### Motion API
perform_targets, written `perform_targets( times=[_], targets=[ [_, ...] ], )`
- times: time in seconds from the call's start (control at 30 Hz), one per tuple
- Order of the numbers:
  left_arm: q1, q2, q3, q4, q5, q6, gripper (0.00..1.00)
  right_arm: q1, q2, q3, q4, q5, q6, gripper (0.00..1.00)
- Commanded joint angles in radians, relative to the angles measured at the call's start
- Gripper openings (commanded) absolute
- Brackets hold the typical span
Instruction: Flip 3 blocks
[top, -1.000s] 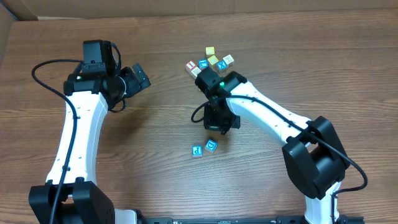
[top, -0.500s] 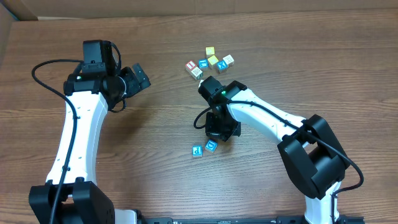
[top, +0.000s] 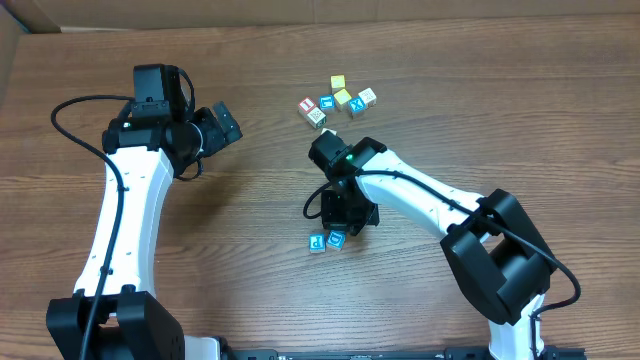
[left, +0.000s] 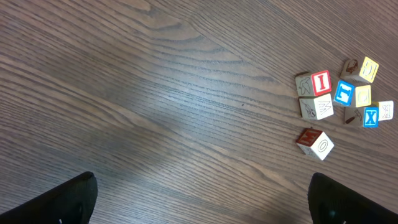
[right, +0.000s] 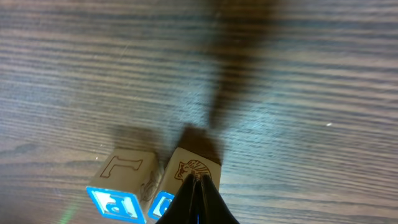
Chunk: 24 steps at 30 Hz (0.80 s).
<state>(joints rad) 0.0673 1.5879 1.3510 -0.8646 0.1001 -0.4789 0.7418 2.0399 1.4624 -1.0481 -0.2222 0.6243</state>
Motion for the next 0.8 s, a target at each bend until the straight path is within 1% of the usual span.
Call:
perform_targets(
  times=[0.0, 0.77],
  targets=[
    [0.003, -0.006, 0.008, 0.002, -0.004, 0.011, 1.0, 0.016, -0.029, -0.004, 0.0, -0.007, -0.008, 0.04],
    [0.003, -0.006, 0.008, 0.001, -0.004, 0.011, 1.0, 0.018, -0.029, -0.004, 0.006, -0.008, -0.008, 0.05]
  ],
)
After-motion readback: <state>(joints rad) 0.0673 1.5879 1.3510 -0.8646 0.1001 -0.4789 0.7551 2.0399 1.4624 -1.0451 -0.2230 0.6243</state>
